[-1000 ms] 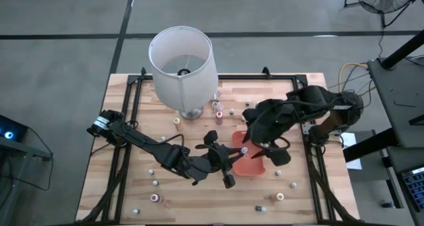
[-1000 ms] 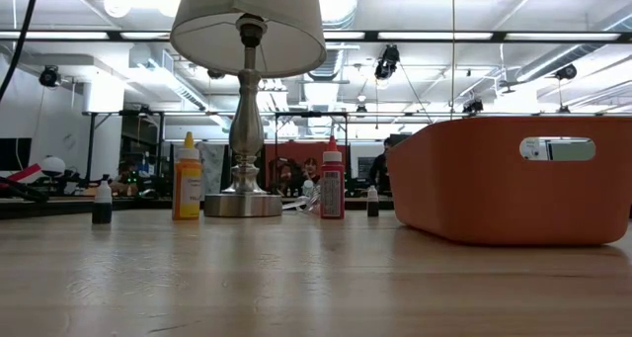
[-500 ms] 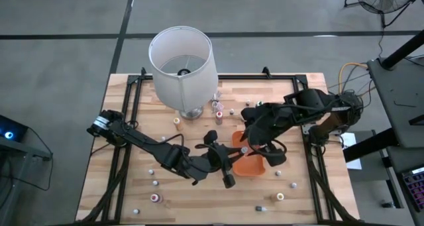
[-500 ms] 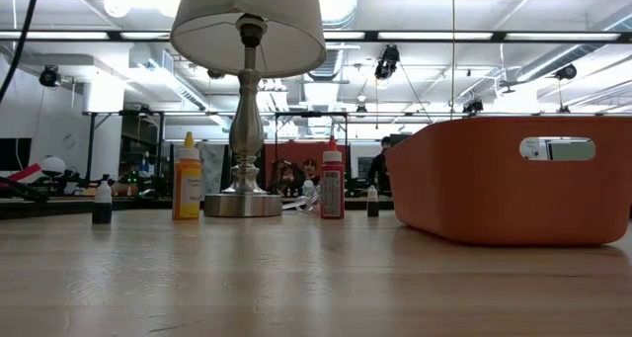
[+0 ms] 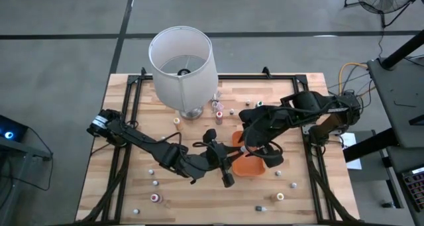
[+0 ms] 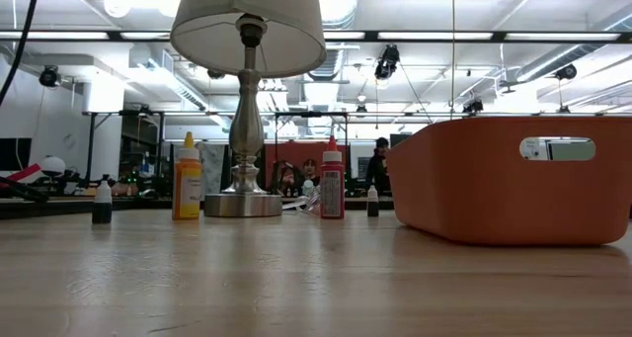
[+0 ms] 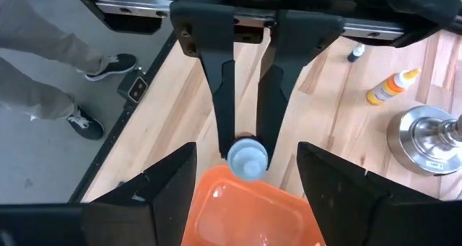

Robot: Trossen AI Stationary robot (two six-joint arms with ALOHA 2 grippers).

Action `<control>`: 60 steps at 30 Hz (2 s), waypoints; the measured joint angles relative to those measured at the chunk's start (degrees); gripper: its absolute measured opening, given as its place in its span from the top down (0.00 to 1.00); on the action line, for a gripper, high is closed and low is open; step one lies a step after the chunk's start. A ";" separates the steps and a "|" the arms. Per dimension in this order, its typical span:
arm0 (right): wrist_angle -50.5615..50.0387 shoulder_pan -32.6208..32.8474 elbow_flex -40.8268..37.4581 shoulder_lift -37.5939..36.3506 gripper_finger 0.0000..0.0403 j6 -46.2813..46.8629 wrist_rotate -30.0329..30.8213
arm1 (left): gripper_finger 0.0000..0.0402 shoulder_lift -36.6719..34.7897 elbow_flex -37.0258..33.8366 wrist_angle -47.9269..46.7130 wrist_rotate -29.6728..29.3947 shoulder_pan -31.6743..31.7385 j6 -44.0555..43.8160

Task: Pick & Place food coloring
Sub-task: Put the small food coloring bottle into the orange bin

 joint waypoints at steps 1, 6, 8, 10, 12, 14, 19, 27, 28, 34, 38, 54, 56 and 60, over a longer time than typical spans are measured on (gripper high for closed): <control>0.00 0.02 0.00 0.00 0.44 0.00 0.00 | 0.93 0.00 0.00 0.00 -0.02 0.00 0.02; 0.05 0.02 0.00 0.00 0.47 0.46 0.14 | 0.93 0.00 0.00 0.00 -0.37 0.00 0.03; 0.05 0.02 0.00 0.00 0.49 0.46 0.15 | 0.93 0.00 0.00 -0.01 -0.41 0.00 0.03; 0.11 0.02 0.00 0.00 0.52 0.50 0.15 | 0.93 0.00 0.00 0.00 -0.44 0.00 0.03; 0.24 0.02 0.00 0.00 0.56 0.52 0.13 | 0.93 0.00 0.00 -0.02 -0.58 0.00 -0.02; 0.24 0.02 0.00 0.00 0.59 0.56 0.13 | 0.93 0.00 0.00 0.00 -0.98 0.00 -0.16; 0.22 0.02 0.00 -0.01 0.70 0.62 0.14 | 0.93 0.00 0.00 -0.03 -1.29 0.00 -0.18; 0.20 0.00 0.00 -0.02 0.84 0.50 0.22 | 0.93 0.00 0.00 -0.04 -1.25 0.00 -0.21; 0.20 0.00 0.00 -0.02 0.85 0.54 0.22 | 0.93 0.00 0.00 -0.04 -1.22 0.00 -0.23; 0.15 0.00 0.00 -0.14 0.85 1.05 0.21 | 0.91 0.00 -0.02 -0.15 -1.22 0.02 -0.18; 0.04 -0.02 -0.05 -0.32 0.85 1.62 0.36 | 0.86 -0.11 0.00 -2.09 -1.21 0.09 -1.32; -0.98 0.00 0.02 -1.14 0.85 2.21 -0.06 | 0.46 -0.65 -0.09 -5.11 -1.12 0.11 -1.65; -2.89 -0.12 0.02 -1.14 0.85 2.21 -0.04 | 0.42 -1.27 -0.09 -6.64 -0.20 -0.09 -1.73; -6.85 -1.14 -0.05 -1.05 0.85 3.05 -0.01 | 0.39 -2.92 -0.09 -8.86 0.78 -0.86 -1.66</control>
